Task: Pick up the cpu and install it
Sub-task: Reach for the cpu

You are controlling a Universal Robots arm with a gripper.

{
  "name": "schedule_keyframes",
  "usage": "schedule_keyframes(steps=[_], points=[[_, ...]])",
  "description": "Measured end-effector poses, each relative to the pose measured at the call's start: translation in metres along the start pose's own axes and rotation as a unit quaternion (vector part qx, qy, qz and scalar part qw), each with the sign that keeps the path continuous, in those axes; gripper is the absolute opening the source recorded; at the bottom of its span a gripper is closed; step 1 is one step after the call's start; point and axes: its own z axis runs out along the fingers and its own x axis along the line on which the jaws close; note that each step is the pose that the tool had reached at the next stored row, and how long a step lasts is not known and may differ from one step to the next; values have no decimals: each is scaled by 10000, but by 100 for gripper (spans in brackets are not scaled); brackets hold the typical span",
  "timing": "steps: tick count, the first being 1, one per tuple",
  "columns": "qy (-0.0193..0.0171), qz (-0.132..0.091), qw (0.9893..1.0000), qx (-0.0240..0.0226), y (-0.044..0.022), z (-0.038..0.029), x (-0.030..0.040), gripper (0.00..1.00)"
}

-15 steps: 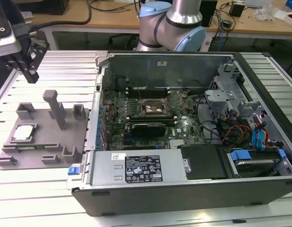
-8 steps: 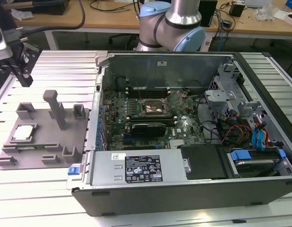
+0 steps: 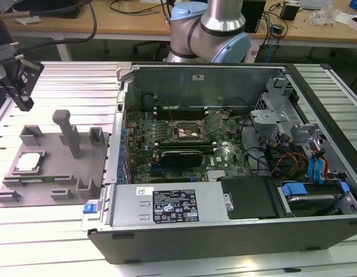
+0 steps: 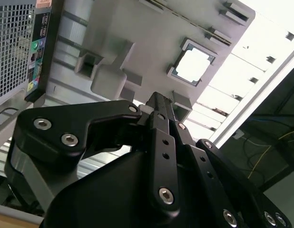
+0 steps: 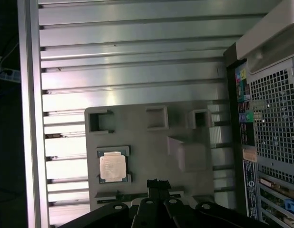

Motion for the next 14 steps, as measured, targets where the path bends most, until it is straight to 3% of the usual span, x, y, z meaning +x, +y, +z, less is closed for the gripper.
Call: schedule_keyframes(steps=[9, 14], points=[[-11, -27, 10000, -1, -48, 117, 140, 11], [-10, -47, 10000, -2, -87, 178, 183, 11]])
